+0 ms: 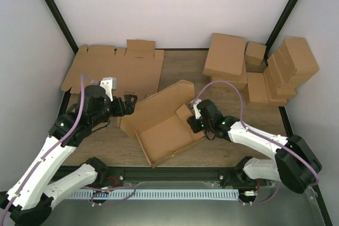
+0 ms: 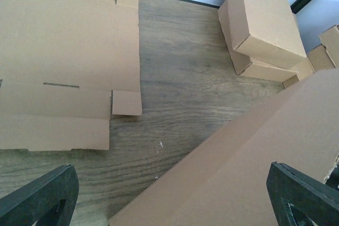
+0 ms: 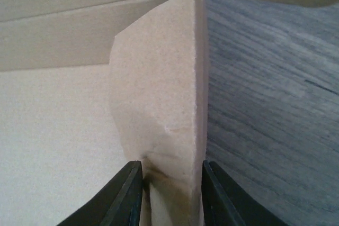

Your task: Fold the paper box

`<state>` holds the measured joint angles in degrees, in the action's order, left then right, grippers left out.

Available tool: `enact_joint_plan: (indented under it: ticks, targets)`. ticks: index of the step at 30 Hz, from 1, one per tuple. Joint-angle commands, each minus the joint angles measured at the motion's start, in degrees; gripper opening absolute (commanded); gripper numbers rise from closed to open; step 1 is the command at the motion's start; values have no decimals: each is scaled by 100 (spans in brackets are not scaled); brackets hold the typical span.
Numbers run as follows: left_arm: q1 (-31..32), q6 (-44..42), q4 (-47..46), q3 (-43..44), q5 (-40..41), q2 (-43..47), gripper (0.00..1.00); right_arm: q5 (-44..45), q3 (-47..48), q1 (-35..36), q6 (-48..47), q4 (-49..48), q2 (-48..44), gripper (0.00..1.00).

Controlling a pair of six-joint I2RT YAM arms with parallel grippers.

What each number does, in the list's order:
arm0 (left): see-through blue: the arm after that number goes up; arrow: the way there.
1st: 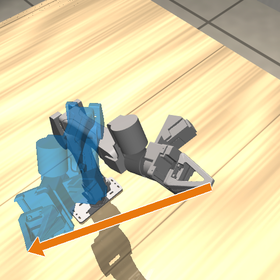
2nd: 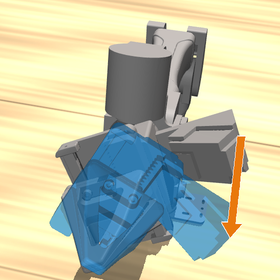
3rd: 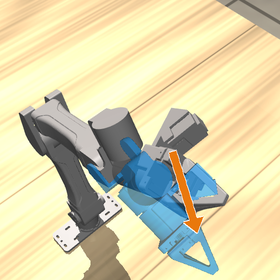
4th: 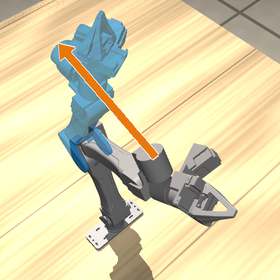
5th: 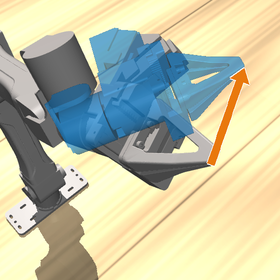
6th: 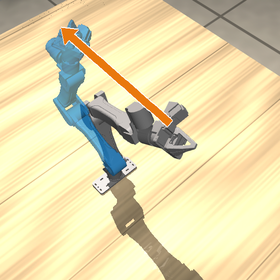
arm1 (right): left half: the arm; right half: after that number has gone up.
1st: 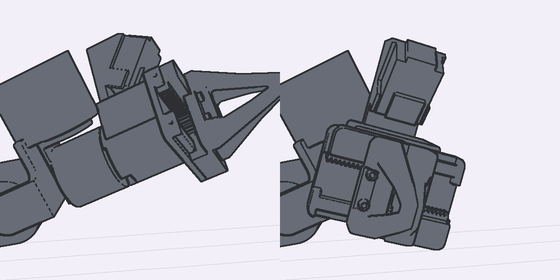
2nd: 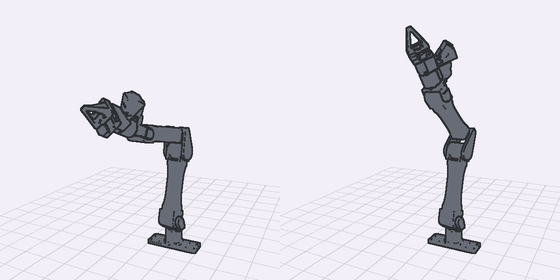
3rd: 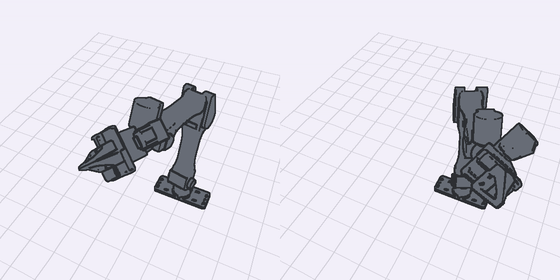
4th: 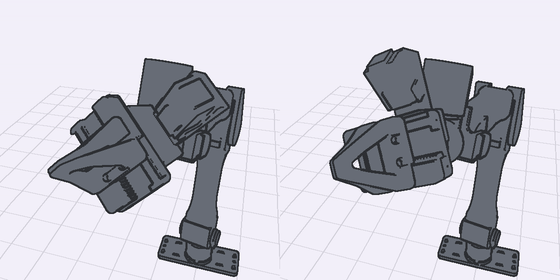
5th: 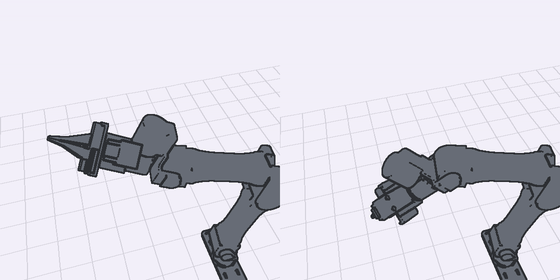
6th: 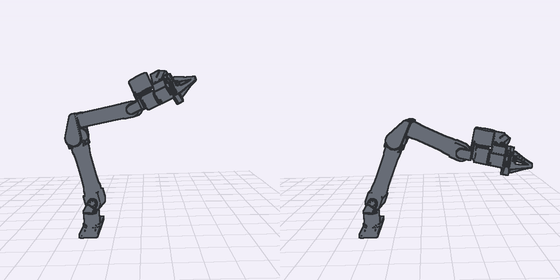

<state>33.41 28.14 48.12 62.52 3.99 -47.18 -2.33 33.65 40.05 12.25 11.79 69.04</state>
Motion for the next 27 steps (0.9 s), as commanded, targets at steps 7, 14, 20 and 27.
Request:
enact_joint_plan:
  ticks: [7,14,20,27]
  targets:
    - [-21,-137,-205,-95,-42,72,100,1183,457,644,487,521,641,11]
    - [-19,-92,-213,-237,-47,146,100,1990,707,922,883,916,956,23]
    - [-22,-28,-343,-432,-199,175,100,1857,772,974,948,705,1084,36]
    - [-23,-11,-349,-479,-258,203,100,1729,959,972,958,225,1385,41]
